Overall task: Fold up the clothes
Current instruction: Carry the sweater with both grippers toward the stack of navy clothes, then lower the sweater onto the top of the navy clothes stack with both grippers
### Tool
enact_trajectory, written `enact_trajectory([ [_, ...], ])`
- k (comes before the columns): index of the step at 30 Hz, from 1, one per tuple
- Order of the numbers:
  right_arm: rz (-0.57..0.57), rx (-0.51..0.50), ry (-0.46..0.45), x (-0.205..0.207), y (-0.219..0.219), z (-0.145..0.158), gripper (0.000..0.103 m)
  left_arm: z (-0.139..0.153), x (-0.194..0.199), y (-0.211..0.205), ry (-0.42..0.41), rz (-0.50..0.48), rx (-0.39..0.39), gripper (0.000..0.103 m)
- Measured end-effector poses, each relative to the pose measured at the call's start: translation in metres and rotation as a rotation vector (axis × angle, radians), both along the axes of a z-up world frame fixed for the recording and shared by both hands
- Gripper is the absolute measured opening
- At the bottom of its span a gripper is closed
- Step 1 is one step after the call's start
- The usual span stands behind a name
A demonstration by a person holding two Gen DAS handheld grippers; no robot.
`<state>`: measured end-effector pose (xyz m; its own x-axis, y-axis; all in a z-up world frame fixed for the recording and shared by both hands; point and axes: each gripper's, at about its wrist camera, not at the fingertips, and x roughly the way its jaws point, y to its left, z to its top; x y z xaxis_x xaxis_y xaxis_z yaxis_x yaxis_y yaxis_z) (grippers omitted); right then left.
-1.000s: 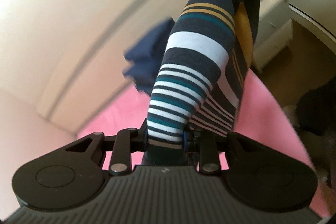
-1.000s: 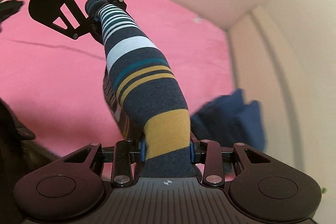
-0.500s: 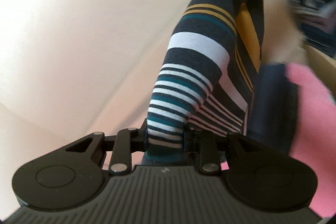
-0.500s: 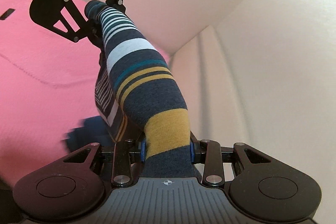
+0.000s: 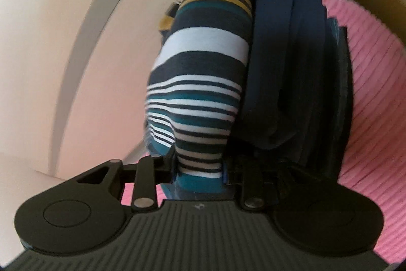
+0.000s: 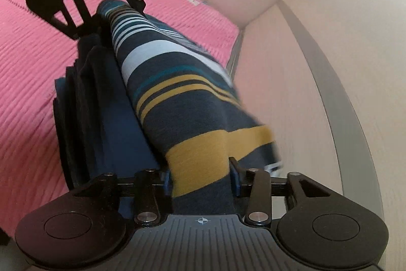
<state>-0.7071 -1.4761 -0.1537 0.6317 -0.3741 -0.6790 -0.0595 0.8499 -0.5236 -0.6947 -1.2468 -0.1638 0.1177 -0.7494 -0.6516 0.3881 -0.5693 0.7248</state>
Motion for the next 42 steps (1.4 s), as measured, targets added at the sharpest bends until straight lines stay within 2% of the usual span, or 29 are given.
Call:
enact_trajectory([
  [3,-0.009,0.013,0.004,-0.002,-0.009,0.004,0.047,0.01,0.006,-0.004,0.055,0.034,0.014,0.028],
  [6,-0.024,0.038,0.026,-0.001,-0.005,0.006,0.044,0.012,0.004,-0.011,0.032,0.007,0.028,0.025],
  [8,-0.04,0.038,0.043,0.012,-0.008,0.014,0.039,0.02,0.003,-0.019,0.029,0.014,-0.016,0.024],
  [9,-0.045,0.025,0.035,0.025,-0.012,0.017,0.039,0.024,0.003,-0.02,0.028,0.019,-0.046,0.024],
  [11,-0.07,0.019,-0.012,0.021,-0.009,0.022,0.039,0.031,0.003,-0.02,0.04,0.034,-0.096,0.024],
  [13,-0.066,0.022,0.011,0.016,0.0,0.009,0.039,0.022,0.0,-0.014,0.054,0.036,-0.079,0.024],
  [16,-0.04,-0.008,0.06,0.007,0.014,-0.015,0.046,-0.014,-0.009,-0.008,-0.016,-0.006,-0.033,0.025],
  [18,-0.053,-0.016,0.048,0.003,0.018,-0.015,0.046,-0.02,-0.012,-0.01,-0.027,-0.004,-0.042,0.026],
  [20,-0.092,0.013,0.034,0.005,0.016,-0.015,0.046,-0.013,-0.01,-0.015,0.01,0.018,-0.044,0.026],
  [23,-0.082,-0.006,0.054,0.017,0.022,-0.022,0.046,-0.012,-0.009,-0.02,0.002,0.0,-0.037,0.026],
  [25,-0.107,0.021,0.039,0.022,0.022,-0.021,0.039,-0.007,-0.008,-0.025,0.031,0.019,-0.033,0.024],
  [30,-0.142,0.008,-0.027,0.016,0.033,-0.001,0.035,0.021,0.001,-0.014,0.081,0.058,-0.121,0.022],
  [32,-0.136,0.02,0.003,0.014,0.038,-0.015,0.036,0.011,0.001,-0.011,0.072,0.042,-0.091,0.022],
  [35,-0.102,-0.018,0.06,0.015,0.045,-0.04,0.038,-0.019,-0.002,-0.005,0.003,-0.001,-0.049,0.023],
  [40,-0.132,-0.003,0.039,0.016,0.04,-0.026,0.038,-0.008,0.0,0.021,0.026,0.041,-0.072,0.024],
  [42,-0.108,-0.017,0.053,0.017,0.04,-0.03,0.049,-0.008,0.004,0.023,0.012,0.037,-0.052,0.03],
])
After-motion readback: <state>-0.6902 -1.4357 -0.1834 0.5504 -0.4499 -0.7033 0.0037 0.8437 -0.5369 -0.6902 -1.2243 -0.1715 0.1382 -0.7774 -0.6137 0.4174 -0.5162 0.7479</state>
